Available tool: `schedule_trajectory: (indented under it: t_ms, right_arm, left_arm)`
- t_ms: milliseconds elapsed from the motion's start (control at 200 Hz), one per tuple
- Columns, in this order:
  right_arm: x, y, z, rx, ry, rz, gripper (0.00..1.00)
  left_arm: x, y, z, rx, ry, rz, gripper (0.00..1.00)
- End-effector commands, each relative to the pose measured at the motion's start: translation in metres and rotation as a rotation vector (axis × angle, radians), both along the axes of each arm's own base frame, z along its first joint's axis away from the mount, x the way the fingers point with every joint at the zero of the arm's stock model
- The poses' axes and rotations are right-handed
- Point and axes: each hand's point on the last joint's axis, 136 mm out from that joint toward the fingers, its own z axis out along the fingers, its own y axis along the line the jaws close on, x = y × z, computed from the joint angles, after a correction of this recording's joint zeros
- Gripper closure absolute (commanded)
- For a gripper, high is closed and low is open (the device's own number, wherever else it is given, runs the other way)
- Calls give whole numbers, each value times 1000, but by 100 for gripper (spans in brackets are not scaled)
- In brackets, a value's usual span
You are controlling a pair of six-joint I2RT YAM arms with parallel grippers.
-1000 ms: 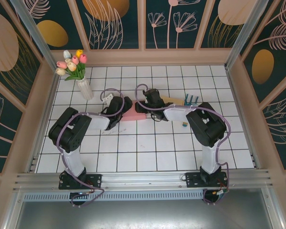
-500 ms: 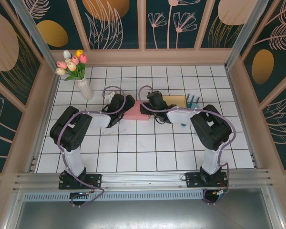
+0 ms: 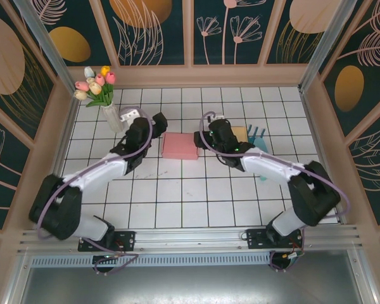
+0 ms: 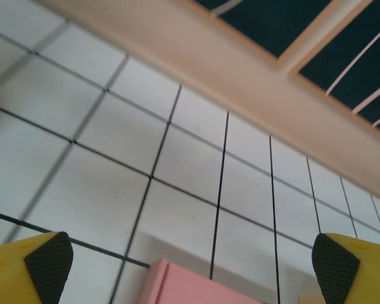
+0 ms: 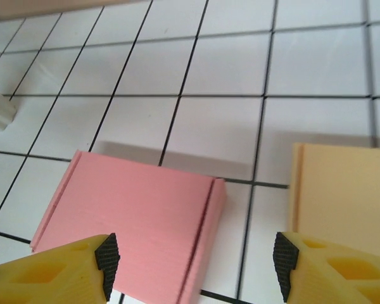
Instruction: Fold the paper box
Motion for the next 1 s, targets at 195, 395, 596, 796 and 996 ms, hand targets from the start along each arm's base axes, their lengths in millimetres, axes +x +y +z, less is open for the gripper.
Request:
schedule_trajectory:
  t_ms: [195,395,596,796,996]
  right_arm:
    - [-14,-122,73,-93,-290,-355,1]
    - [-18,-217,59,-221,-394,-561,1]
    - [-27,-273,11,-287,-416,-669,1]
    - [-7,-277,-35,-159,-332,-581,1]
    - [1,-274,-24,-162,-419,-524,1]
  left_arm:
    - [-71,101,46,362,-240,246,2]
    - [-82,120,40,513,-342,259,1]
    - [-65,150,-19,597,-218,262,1]
    - [-50,167,-42,526,-223,203,1]
    - [-40,160,-39,574,-287,132,1]
